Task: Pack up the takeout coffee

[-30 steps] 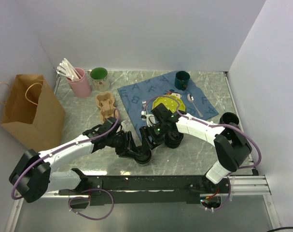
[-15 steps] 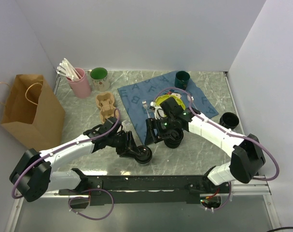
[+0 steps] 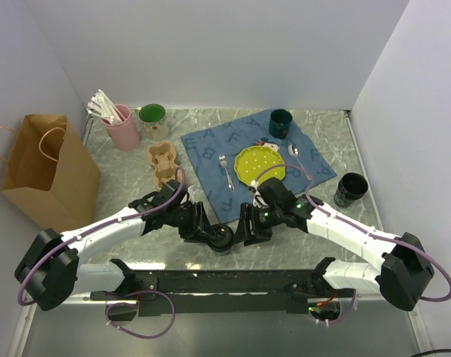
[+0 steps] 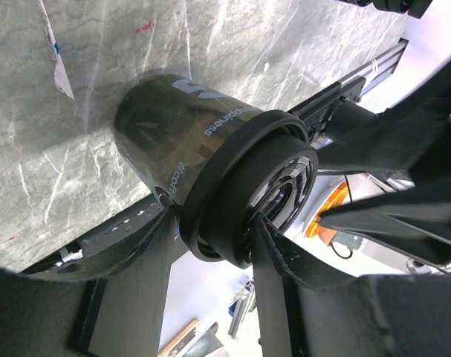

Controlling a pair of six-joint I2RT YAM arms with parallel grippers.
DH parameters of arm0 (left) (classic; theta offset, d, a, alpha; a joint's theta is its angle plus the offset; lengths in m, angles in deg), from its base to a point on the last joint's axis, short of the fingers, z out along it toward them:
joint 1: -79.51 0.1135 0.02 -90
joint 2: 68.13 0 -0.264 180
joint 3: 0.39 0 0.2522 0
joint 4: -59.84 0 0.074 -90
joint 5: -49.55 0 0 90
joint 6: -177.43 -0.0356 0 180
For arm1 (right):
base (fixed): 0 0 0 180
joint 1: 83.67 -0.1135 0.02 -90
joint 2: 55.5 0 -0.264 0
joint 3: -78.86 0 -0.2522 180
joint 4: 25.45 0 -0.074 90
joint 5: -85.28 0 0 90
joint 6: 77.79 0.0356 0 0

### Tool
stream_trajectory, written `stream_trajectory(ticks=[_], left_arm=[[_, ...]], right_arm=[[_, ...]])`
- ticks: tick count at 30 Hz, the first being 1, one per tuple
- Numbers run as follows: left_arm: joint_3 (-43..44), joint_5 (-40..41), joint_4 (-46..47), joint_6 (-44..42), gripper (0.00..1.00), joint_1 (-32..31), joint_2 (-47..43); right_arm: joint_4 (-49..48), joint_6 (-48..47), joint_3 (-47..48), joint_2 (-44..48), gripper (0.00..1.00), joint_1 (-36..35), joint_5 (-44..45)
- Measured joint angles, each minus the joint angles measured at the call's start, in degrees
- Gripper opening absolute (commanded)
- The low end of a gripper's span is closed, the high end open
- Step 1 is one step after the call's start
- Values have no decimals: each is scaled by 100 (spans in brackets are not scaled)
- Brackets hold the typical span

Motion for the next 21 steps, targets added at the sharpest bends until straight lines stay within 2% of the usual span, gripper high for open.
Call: stream_trajectory(ticks=[10, 21], left_arm=[[0, 2, -4, -4, 47, -2, 2], [0, 11, -22, -20, 47, -2, 2]], right_arm=[[-852, 907, -326, -238, 52, -658, 304], [-962, 1296, -372, -251, 43, -861, 586]])
